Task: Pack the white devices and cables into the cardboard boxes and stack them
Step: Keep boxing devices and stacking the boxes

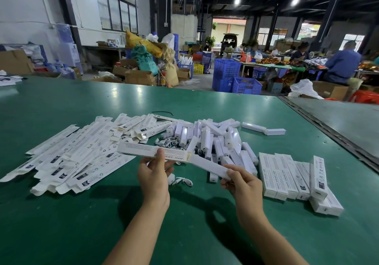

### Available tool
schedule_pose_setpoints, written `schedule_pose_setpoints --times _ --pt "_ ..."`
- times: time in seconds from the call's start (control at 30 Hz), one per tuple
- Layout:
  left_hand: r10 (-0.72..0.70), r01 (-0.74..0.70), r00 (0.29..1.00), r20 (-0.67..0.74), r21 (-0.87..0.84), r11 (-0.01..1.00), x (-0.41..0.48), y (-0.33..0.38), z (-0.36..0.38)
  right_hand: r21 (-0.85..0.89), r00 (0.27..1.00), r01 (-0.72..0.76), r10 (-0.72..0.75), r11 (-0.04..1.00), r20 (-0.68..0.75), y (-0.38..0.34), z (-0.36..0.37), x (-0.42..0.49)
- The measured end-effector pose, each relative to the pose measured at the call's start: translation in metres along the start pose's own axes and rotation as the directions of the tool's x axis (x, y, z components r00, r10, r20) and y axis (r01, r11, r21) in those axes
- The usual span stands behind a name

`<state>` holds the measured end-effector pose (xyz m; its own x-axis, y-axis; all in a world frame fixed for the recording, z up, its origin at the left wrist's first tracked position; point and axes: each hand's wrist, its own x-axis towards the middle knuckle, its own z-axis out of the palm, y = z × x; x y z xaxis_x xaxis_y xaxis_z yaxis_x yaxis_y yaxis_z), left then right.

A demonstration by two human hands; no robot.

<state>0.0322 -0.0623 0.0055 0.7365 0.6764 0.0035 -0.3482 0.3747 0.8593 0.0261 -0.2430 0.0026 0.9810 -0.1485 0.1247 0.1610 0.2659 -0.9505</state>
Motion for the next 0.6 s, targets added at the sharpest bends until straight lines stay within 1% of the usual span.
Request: schedule_pose_setpoints --times 0.23,0.4,0.5,0.6 --pt "-0.001 0.001 1.0 -0.01 -0.009 1.0 -0.0007 0.0006 0.0006 -0.072 1.0 0.028 -0.028 0.997 0.013 0.0006 -0.0008 -0.0003" --pt "0.005 -0.005 0.999 0.035 -0.008 1.0 -0.0032 0.0018 0.0007 -0.097 0.999 0.025 -0.023 0.995 0.028 0.0014 -0.0055 0.0035" --pt "-0.007 0.009 0.996 0.094 -0.02 1.0 -0.0068 0.0044 0.0006 -0.07 1.0 -0.019 0.02 0.997 0.016 0.0033 -0.0064 0.0073" --pt "-0.011 0.011 0.993 0.119 -0.003 1.0 -0.0087 0.0026 0.0011 -0.045 0.998 -0.062 0.062 0.997 -0.004 0.005 -0.0071 0.0094"
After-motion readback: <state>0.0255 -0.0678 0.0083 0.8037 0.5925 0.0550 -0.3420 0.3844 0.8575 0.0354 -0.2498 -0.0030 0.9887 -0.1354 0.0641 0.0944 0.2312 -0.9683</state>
